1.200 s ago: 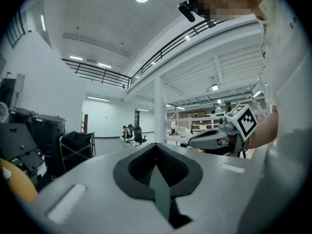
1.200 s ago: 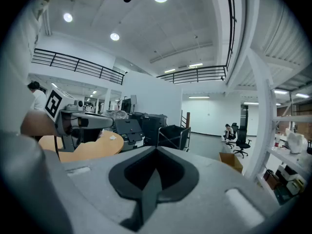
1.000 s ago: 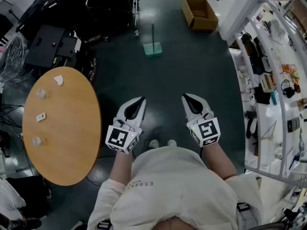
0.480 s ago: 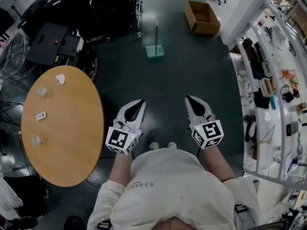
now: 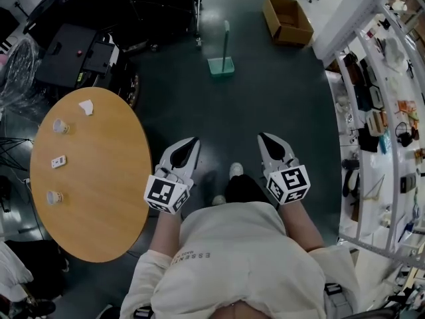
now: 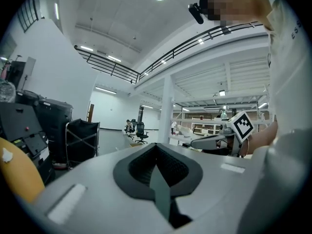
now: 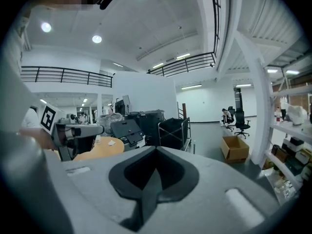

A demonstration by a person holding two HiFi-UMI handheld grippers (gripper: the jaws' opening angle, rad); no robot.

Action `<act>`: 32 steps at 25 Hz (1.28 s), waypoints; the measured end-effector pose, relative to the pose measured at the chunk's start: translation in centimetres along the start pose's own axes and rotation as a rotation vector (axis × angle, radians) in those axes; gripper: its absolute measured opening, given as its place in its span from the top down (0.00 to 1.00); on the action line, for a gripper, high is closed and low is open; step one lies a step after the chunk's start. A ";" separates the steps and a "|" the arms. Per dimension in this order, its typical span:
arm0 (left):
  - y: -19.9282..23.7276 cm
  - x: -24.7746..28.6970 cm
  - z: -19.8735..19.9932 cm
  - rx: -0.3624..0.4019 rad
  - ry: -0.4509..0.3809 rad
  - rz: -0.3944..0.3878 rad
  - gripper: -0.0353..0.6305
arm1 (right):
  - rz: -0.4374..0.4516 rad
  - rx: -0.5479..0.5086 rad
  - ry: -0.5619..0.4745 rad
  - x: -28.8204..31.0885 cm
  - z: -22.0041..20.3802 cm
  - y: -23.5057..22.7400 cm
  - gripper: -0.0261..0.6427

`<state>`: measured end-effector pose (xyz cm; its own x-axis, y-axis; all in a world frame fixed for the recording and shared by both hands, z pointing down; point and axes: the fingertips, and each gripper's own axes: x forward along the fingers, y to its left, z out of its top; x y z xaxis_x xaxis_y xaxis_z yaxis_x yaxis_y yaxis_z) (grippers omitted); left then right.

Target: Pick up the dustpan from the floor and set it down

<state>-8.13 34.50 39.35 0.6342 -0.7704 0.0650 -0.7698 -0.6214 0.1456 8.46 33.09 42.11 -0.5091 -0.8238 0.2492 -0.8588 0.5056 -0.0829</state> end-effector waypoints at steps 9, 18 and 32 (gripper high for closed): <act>9.5 8.0 -0.2 -0.083 -0.042 0.057 0.92 | 0.073 0.021 0.023 12.6 0.9 -6.4 0.98; 21.8 22.7 3.7 -0.033 -0.033 0.153 0.92 | 0.113 -0.008 0.091 29.0 5.2 -17.5 0.97; 39.5 40.6 2.2 -0.103 -0.008 0.130 0.92 | -0.093 0.053 0.241 50.9 5.7 -29.8 0.97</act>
<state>-12.94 -21.64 45.55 0.5287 -0.8449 0.0817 -0.8338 -0.4988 0.2366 7.83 -25.34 51.75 -0.4051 -0.7782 0.4799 -0.9062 0.4112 -0.0982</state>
